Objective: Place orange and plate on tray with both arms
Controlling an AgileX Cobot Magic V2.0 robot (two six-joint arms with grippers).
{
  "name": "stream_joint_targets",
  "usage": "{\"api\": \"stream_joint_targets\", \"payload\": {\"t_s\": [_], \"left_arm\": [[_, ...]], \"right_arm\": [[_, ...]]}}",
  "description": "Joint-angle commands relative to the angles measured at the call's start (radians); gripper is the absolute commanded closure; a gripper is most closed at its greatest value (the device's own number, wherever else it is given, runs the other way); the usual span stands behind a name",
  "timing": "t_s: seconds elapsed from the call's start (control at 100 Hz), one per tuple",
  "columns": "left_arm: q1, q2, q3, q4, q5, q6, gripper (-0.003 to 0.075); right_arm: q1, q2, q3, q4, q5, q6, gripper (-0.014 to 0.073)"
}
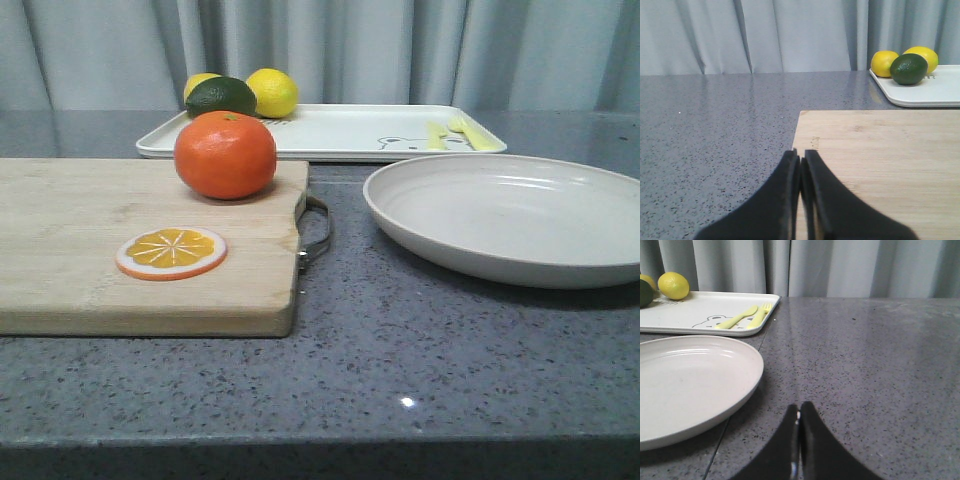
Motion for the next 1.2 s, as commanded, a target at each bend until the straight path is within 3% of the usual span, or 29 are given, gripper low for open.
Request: {"api": "stream_joint_targets", "payload": {"t_s": [0.0,1.19], "left_arm": [[0.003,-0.033,0.009,0.000,-0.068,0.000,0.0741],[0.003,-0.021,-0.049,0.000,-0.131,0.000,0.0741]], "right_arm": [[-0.006,-0.011,-0.023,-0.008,-0.081,0.001,0.0660],[-0.006,-0.008,-0.055,-0.008,-0.097,0.001,0.0659]]}}
